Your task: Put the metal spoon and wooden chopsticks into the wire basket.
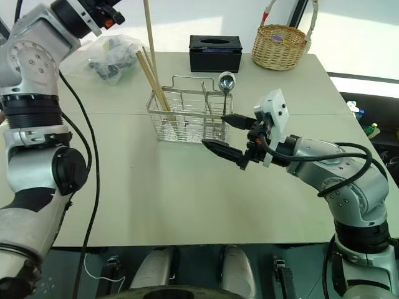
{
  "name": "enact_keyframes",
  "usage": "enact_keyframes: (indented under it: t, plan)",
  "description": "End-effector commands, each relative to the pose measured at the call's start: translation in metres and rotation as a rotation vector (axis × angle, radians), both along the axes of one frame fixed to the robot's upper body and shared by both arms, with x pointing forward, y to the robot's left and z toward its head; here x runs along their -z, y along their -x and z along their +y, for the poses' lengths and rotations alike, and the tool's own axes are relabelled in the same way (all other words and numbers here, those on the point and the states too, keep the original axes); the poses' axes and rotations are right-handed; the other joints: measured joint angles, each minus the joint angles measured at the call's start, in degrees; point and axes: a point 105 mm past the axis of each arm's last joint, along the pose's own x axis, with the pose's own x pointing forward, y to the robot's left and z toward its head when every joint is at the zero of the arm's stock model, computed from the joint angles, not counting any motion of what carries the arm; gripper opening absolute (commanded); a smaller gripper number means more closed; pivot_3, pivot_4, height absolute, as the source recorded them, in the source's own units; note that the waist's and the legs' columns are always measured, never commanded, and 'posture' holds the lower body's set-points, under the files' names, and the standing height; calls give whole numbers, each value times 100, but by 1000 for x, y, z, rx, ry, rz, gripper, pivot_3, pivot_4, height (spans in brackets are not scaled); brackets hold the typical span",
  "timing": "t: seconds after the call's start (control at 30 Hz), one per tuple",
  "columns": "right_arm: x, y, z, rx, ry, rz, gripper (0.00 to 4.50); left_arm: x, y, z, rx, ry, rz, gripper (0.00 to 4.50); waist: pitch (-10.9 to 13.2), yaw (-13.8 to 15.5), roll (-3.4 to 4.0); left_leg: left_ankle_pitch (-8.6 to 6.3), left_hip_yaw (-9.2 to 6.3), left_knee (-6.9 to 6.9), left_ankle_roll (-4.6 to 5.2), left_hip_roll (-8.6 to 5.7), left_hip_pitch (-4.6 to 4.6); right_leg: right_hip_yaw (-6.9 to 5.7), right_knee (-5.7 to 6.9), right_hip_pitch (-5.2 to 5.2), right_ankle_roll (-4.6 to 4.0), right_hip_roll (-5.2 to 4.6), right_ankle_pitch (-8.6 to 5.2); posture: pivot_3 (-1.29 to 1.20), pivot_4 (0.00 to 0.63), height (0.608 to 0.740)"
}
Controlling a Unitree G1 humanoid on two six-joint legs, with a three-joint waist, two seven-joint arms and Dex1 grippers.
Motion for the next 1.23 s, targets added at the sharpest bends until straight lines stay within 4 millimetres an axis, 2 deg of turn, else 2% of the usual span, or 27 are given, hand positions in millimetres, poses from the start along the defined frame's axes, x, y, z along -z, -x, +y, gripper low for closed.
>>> enact_keyframes:
  t: [0.03,0.23,0.27,0.33,0.37,0.5,0.53,0.73,0.83,0.93,1.07,1.23]
  plan:
    - [-14,6,0,-1,-20,-65,4500,0,7,-4,-1,-13,-60,47,0,5,0,0,0,1,0,0,2,0,0,2,0,0,0,0,150,706]
    - [-15,4,-2,14,-25,-65,4500,30,1,-7,-16,-33,-6,47,0,14,0,0,-1,6,1,0,3,3,-1,4,0,0,0,0,150,706]
    - [-16,3,-3,17,-30,-65,4500,35,1,-7,-17,-30,6,783,-1,13,2,0,-1,6,1,0,3,3,0,4,0,0,0,0,150,706]
    - [-17,2,-4,21,-36,-66,4500,41,0,-7,-20,-10,26,1579,-1,16,1,0,-1,4,1,-1,2,3,-1,5,0,0,0,0,150,706]
    - [-17,1,-4,21,-38,-65,4500,42,1,-7,-21,-4,29,2219,0,18,0,0,-1,5,1,-1,2,3,0,5,0,0,0,0,150,706]
    - [-18,0,-4,22,-41,-65,4500,41,5,-4,-22,42,37,4180,0,16,0,-1,-1,5,2,-1,0,3,-1,4,0,0,0,0,150,706]
    - [-18,-1,-4,23,-42,-64,4500,40,8,-3,-23,46,37,4416,0,15,0,-1,-1,5,2,-1,0,3,-1,5,0,0,0,0,150,706]
    - [-18,-4,-5,27,-35,-72,4500,19,22,15,-92,-15,-63,4416,0,-6,1,-1,-2,4,2,-1,3,3,-1,4,0,1,0,0,150,706]
    - [-23,-11,-18,58,-6,-92,4500,14,30,33,-121,-127,-106,4416,2,-21,6,-1,-1,2,2,1,4,5,0,-1,-1,3,-1,0,150,706]
    - [-28,-17,-34,92,28,-108,4500,19,38,53,-159,-260,-146,4416,3,-8,11,-1,1,2,2,1,3,5,-1,0,-2,3,-1,0,150,706]
    - [-26,-26,-60,144,95,-109,4500,54,48,90,-207,-486,-91,4416,2,5,16,-1,4,-1,2,0,5,7,-9,-1,-3,3,-2,0,150,706]
    - [-22,-28,-67,135,111,-89,4500,92,66,107,-174,-623,-7,4416,2,19,14,-1,4,2,2,2,0,7,-14,-3,-4,2,-2,0,150,706]
